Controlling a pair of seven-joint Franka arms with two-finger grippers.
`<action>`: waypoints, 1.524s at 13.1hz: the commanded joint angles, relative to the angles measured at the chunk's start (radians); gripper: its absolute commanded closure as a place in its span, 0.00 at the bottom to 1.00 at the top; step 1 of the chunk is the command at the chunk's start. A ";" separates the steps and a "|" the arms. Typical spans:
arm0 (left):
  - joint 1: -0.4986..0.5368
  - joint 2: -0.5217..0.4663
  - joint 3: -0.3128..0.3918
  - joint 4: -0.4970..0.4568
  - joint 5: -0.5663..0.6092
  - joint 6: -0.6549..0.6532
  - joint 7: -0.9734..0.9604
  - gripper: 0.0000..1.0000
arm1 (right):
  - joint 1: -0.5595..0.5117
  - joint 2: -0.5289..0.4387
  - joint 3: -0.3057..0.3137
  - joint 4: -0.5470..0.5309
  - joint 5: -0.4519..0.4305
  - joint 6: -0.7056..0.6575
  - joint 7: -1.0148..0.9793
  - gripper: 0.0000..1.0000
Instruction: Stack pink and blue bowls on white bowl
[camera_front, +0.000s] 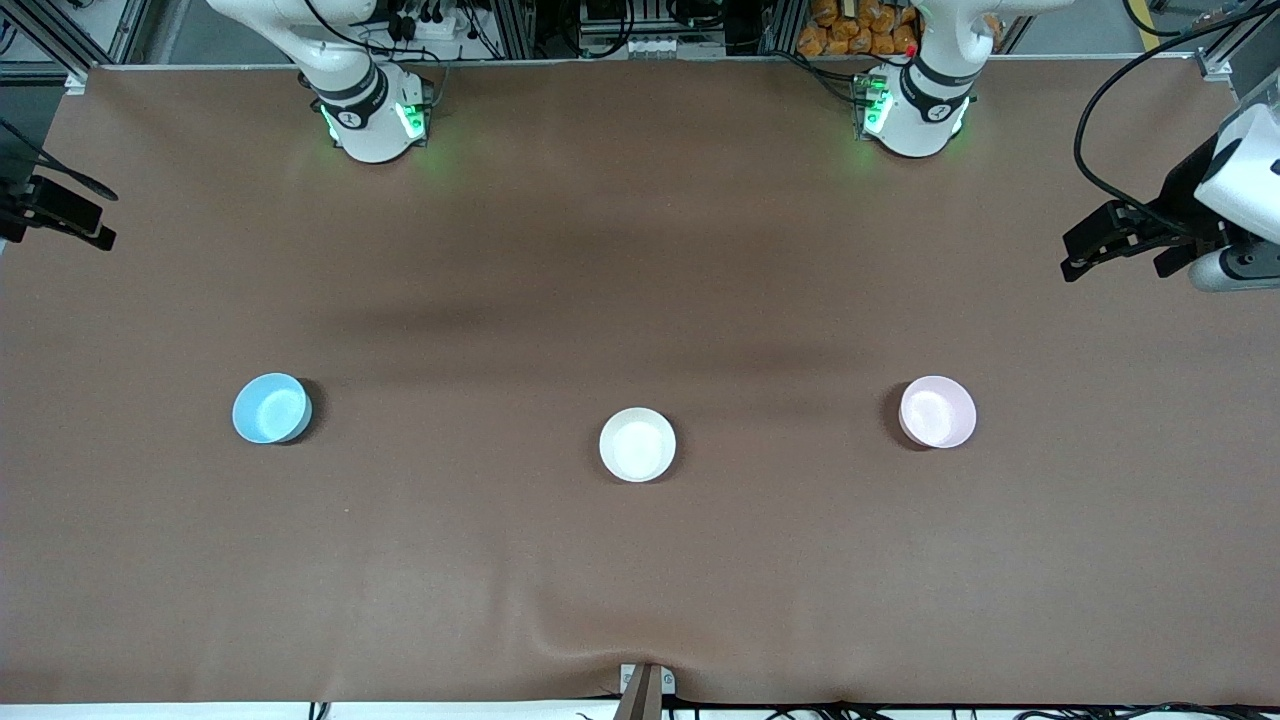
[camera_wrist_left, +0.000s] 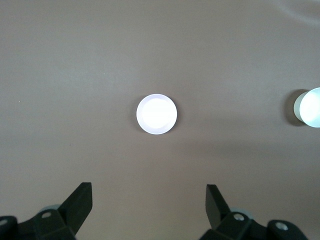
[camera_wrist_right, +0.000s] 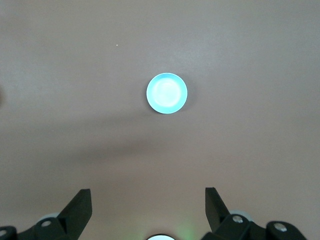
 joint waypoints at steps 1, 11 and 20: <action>-0.004 0.041 0.007 -0.009 0.002 -0.045 0.020 0.00 | 0.002 0.012 -0.004 0.026 0.011 -0.014 0.003 0.00; 0.054 0.383 0.007 -0.007 0.067 0.193 0.187 0.00 | 0.000 0.018 -0.004 0.026 0.012 -0.015 0.005 0.00; 0.099 0.443 0.002 -0.325 0.064 0.598 0.211 0.31 | 0.000 0.022 -0.004 0.026 0.011 -0.015 0.006 0.00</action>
